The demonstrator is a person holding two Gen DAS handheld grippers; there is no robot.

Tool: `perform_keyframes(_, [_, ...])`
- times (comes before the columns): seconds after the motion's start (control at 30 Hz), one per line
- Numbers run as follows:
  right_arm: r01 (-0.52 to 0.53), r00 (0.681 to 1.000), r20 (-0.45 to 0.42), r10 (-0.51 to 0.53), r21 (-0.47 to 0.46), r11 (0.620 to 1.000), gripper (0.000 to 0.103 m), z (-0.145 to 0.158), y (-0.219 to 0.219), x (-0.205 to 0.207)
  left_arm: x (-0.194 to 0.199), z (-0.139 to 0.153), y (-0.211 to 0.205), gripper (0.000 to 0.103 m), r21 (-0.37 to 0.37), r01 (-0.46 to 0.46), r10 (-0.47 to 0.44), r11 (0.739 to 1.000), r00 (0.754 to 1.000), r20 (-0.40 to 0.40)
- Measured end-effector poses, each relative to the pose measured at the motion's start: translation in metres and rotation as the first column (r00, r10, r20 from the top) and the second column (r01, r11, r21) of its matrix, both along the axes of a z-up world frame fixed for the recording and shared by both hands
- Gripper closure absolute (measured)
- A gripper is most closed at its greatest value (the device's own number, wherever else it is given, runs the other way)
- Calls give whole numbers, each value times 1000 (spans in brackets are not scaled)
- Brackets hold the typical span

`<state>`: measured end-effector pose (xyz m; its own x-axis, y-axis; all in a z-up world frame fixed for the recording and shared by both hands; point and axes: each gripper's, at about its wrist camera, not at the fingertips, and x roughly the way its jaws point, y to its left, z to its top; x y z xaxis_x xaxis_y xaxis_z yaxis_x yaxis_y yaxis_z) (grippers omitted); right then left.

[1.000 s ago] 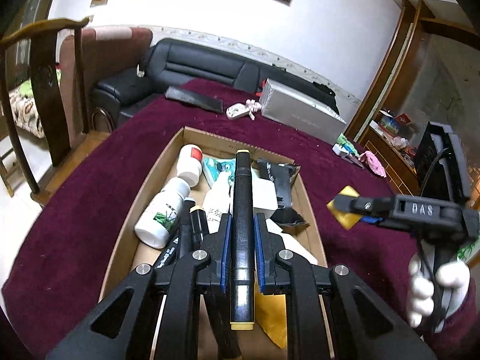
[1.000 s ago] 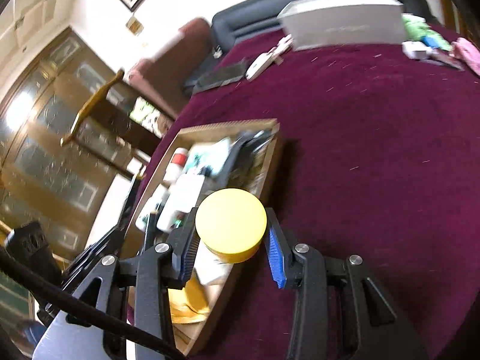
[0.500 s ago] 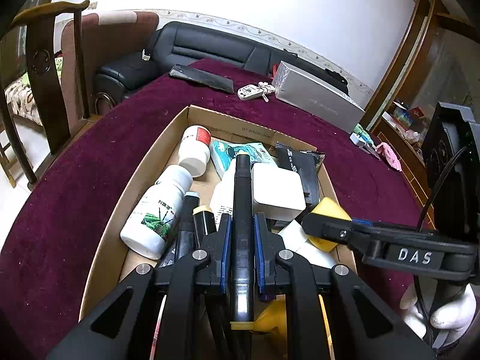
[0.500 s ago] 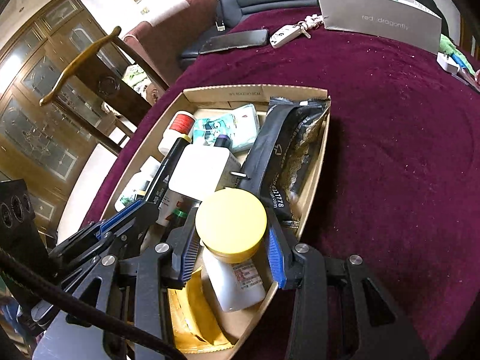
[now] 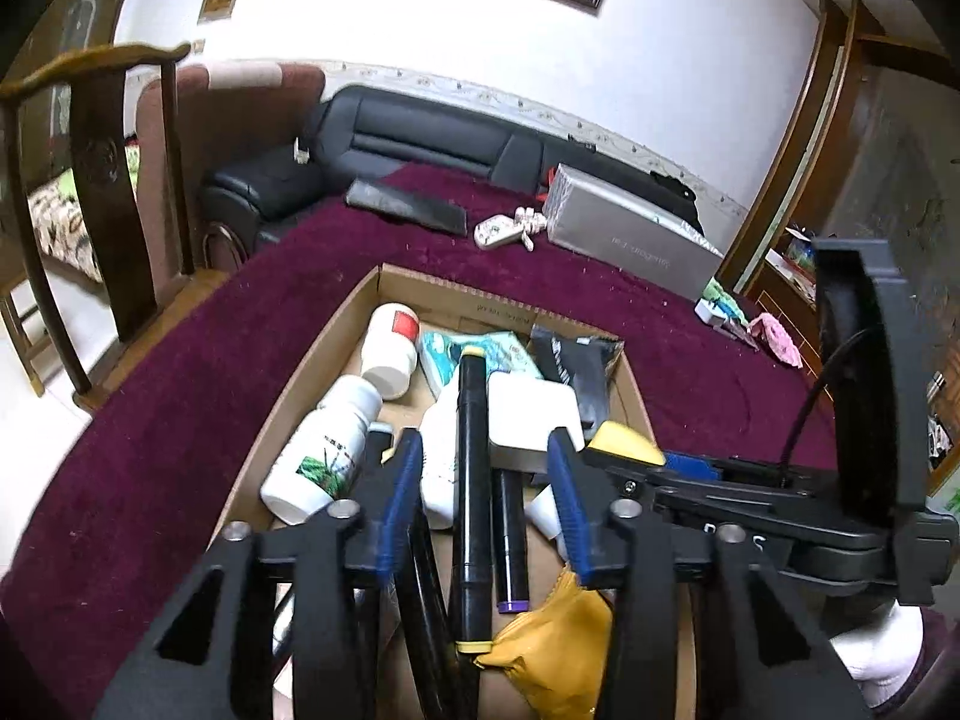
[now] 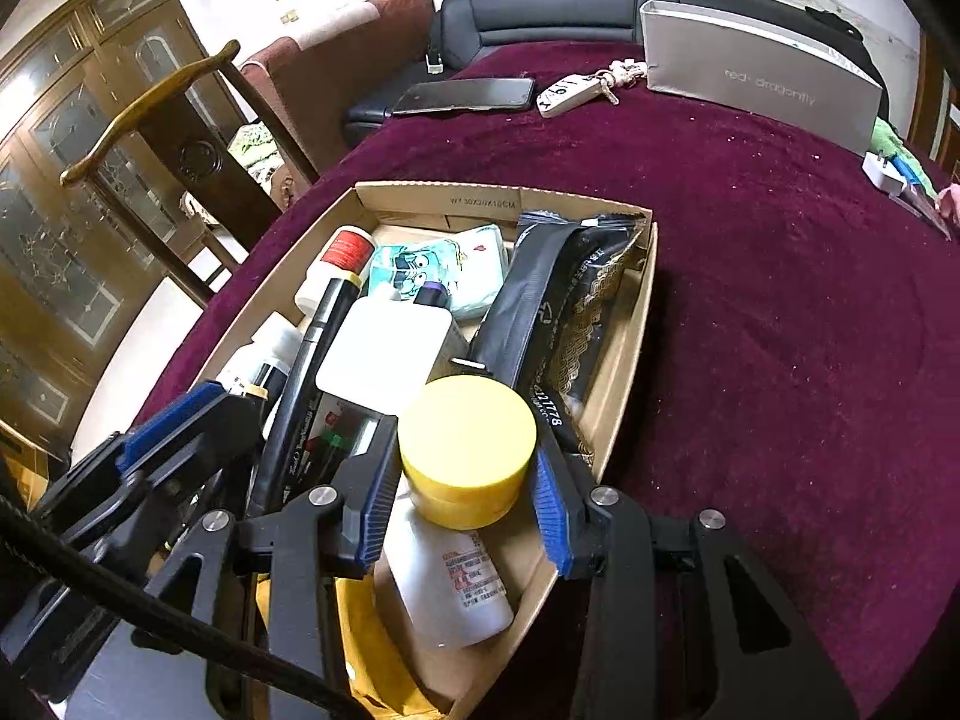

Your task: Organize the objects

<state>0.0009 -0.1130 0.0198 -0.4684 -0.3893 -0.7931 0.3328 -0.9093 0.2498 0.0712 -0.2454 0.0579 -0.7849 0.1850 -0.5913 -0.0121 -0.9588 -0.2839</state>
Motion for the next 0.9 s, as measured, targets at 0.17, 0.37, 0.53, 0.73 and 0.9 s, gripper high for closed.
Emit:
perform_keyframes(0.17, [26, 999, -40, -28, -32, 999, 58, 16, 10, 9, 15, 19, 7, 50, -76, -44, 40, 996, 998, -51])
perform_keyframes(0.37, [65, 994, -88, -72, -77, 995, 50, 34, 23, 28, 36, 40, 15, 39, -177, -156, 133, 972, 982, -134])
perform_keyframes(0.53, [78, 989, -121, -88, -79, 994, 50, 42, 27, 43, 63, 62, 17, 14, -192, -259, 205, 947, 943, -262])
perform_keyframes(0.73, [77, 980, -180, -85, -47, 996, 47, 49, 28, 61, 79, 76, 7, 7, -143, -338, 286, 930, 912, -293])
perform_keyframes(0.9, [67, 970, -232, -69, -14, 998, 45, 57, 24, 75, 89, 79, 4, 3, -161, -463, 403, 871, 863, -303])
